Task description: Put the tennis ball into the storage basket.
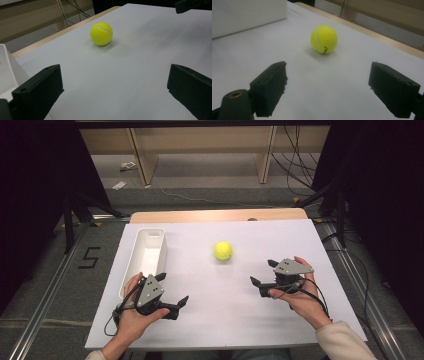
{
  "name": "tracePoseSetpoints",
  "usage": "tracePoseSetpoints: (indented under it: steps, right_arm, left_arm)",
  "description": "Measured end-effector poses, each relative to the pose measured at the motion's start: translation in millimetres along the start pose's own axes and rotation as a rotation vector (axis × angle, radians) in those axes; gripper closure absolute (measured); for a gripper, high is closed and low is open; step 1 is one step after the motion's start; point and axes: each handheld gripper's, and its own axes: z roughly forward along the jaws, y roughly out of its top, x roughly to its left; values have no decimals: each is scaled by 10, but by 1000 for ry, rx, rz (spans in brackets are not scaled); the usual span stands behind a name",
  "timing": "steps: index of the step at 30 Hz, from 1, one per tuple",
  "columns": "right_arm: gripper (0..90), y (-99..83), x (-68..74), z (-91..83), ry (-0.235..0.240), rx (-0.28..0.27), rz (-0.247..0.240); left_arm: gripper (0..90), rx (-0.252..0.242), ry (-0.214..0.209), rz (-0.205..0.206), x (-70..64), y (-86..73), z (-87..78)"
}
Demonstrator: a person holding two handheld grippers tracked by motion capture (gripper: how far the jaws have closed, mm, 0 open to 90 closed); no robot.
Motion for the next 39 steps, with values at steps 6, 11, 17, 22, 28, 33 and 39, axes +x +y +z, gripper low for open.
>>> tracePoseSetpoints:
  steps: [6, 11, 17, 22, 28, 33, 39]
  right_arm:
    - [155, 89, 55, 183, 3, 7, -14]
    - [148, 141, 104, 326, 7, 14, -23]
    - [150, 196, 131, 473, 12, 21, -24]
    - [150, 217, 143, 584, 16, 32, -28]
    - [149, 310, 139, 701, 12, 23, -27]
    - [149, 357, 129, 789, 5, 21, -22]
    - [149, 375, 128, 884, 1, 30, -23]
  left_arm:
    - [0, -1, -3, -2, 6, -5, -1]
    - [0, -3, -3, -4, 8, -4, -3]
    - [0, -2, -3, -3, 6, -3, -4]
    - [0, -3, -5, -3, 6, -4, -4]
    - [0, -4, -5, -4, 4, -2, -9]
    - [0, -6, -4, -4, 9, -2, -12]
    - [0, -5, -5, -3, 9, 0, -14]
